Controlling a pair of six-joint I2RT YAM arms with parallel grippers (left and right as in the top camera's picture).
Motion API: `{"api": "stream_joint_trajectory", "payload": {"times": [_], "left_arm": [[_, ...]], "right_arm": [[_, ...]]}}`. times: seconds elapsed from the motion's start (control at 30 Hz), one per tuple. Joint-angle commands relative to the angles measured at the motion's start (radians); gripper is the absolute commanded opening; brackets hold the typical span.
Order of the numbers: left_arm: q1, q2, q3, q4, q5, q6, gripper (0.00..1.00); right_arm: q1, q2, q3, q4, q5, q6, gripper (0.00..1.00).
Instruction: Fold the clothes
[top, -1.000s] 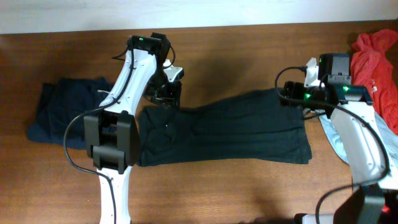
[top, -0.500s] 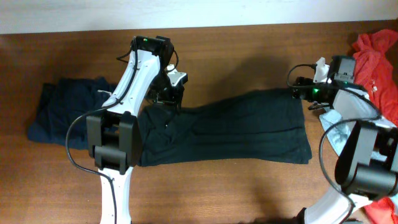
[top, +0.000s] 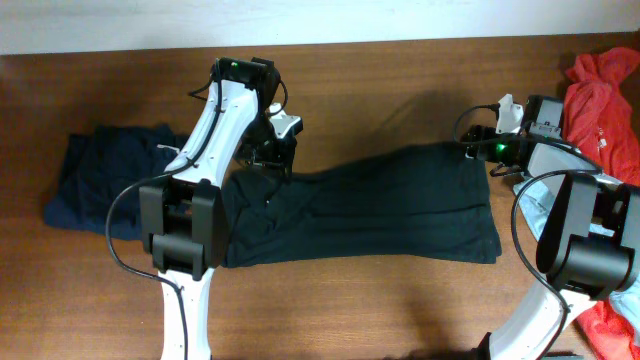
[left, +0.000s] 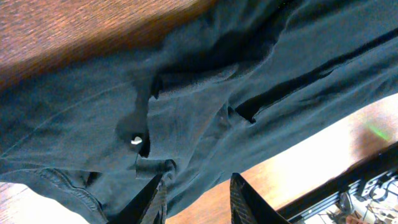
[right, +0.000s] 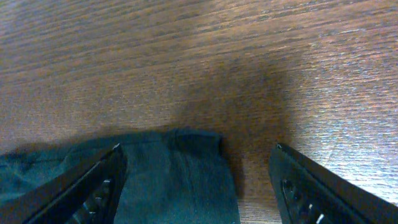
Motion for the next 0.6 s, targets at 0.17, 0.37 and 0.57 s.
{"api": "stream_joint_trajectory", "payload": {"times": [0.17, 0.37, 0.57], "left_arm": [[0.002, -0.028, 0.014, -0.007, 0.011, 0.017, 0.33], [0.002, -0.028, 0.014, -0.013, 0.011, 0.017, 0.33], [0.002, -0.028, 0.014, -0.014, 0.011, 0.017, 0.33]], "right_arm": [[0.004, 0.040, 0.005, -0.015, -0.074, 0.013, 0.57], [0.006, 0.040, 0.005, -0.018, -0.124, 0.013, 0.52], [0.002, 0.039, 0.005, -0.009, -0.108, 0.013, 0.23]]}}
